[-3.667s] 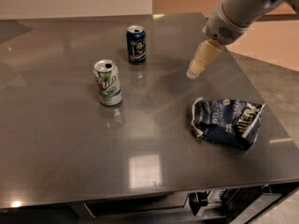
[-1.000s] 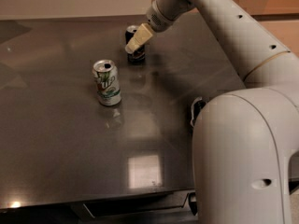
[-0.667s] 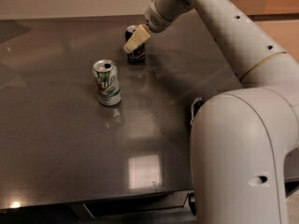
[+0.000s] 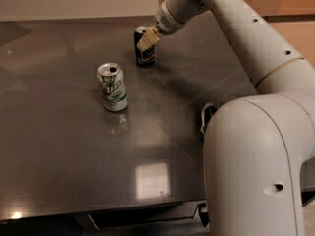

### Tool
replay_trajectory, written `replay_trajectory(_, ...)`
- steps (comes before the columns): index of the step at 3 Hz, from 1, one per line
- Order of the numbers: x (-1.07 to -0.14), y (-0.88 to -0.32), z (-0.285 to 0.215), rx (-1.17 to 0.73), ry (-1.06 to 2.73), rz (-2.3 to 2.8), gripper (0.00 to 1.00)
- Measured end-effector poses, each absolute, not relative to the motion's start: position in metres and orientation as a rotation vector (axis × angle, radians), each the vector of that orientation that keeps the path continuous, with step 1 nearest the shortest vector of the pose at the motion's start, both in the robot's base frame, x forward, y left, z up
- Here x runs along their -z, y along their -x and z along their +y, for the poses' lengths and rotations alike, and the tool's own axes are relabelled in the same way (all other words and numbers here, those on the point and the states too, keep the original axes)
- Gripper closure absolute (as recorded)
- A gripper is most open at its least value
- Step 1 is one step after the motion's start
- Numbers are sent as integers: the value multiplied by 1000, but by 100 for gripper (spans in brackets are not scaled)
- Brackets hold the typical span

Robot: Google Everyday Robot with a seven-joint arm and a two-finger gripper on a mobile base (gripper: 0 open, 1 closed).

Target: Pick pepsi can

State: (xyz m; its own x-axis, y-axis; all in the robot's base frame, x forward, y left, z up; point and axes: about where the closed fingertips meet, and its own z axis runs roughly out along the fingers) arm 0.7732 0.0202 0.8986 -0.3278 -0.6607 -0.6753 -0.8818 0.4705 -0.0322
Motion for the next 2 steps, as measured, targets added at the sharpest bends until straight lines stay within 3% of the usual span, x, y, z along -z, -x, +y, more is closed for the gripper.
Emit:
replay_trajectory(1,-914,-759,9,-486,1268,2092,85)
replay_trajectory(2,-938,-744,-2,-502,1289,2067,100)
